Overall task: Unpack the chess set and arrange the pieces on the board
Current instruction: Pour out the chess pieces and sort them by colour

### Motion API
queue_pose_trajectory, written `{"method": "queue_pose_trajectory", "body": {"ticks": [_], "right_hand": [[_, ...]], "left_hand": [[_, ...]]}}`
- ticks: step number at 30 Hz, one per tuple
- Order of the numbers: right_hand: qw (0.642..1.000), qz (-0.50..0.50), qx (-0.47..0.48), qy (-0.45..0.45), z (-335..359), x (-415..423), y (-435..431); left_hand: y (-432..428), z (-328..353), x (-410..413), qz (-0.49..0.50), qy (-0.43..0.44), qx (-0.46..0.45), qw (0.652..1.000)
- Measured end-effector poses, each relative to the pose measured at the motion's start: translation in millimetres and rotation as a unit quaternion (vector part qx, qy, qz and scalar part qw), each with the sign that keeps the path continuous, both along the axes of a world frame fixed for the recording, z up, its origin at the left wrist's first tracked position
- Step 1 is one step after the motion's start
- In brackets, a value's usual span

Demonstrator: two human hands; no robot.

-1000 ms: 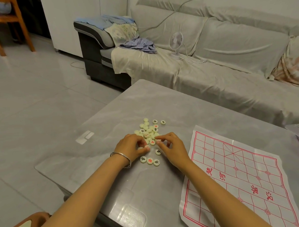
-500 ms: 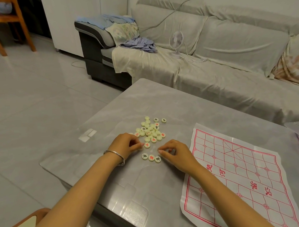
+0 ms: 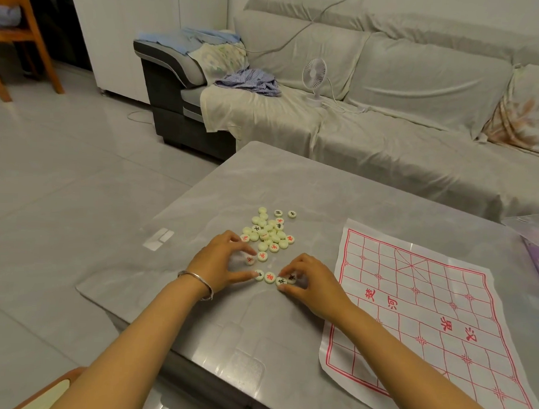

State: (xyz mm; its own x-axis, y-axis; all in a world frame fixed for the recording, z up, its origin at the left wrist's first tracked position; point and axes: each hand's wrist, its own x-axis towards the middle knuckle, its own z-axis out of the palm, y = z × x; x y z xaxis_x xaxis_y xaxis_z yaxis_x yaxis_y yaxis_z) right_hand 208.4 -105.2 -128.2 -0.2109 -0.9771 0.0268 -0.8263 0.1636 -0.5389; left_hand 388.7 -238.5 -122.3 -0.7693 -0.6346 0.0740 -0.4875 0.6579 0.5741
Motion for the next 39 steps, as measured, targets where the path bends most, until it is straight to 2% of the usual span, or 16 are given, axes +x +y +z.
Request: {"method": "queue_pose_trajectory", "body": {"ticks": [3, 6, 12, 15, 18, 23, 29, 37, 39], "right_hand": [[1.000, -0.006, 0.016, -0.013, 2.7, 1.1, 5.5], [0.999, 0.010, 0.033, -0.022, 3.6, 6.3, 13.2], [0.998, 0.047, 0.003, -0.029, 2.2, 22.2, 21.6], [0.999, 0.045, -0.012, -0.027, 1.6, 26.9, 22.2], [0.998, 0.054, -0.011, -0.025, 1.2, 29.7, 20.1], [0.997, 0.067, -0.015, -0.028, -1.7, 30.8, 20.5], [0.996, 0.079, -0.026, -0.024, -7.2, 28.0, 18.6], [0.999, -0.014, -0.032, 0.009, -3.0, -4.1, 22.3], [0.999, -0.010, -0.027, 0.016, 3.3, -8.5, 27.4]], "left_hand": [[8.8, 4.4, 0.0, -0.033, -0.062, -0.047, 0.996], [16.5, 9.9, -0.1, -0.040, -0.091, -0.040, 0.994], [35.0, 10.6, 6.1, -0.071, -0.047, 0.116, 0.990], [38.3, 12.4, 7.7, -0.055, -0.011, 0.216, 0.975], [36.5, 15.2, 8.8, -0.028, 0.010, 0.249, 0.968], [27.9, 17.6, 4.9, 0.038, 0.057, 0.178, 0.982], [19.4, 15.1, -3.7, 0.052, 0.101, 0.123, 0.986], [18.8, 4.8, -12.4, 0.066, 0.108, 0.084, 0.988], [17.6, 3.6, -13.6, 0.066, 0.109, 0.069, 0.990]]}}
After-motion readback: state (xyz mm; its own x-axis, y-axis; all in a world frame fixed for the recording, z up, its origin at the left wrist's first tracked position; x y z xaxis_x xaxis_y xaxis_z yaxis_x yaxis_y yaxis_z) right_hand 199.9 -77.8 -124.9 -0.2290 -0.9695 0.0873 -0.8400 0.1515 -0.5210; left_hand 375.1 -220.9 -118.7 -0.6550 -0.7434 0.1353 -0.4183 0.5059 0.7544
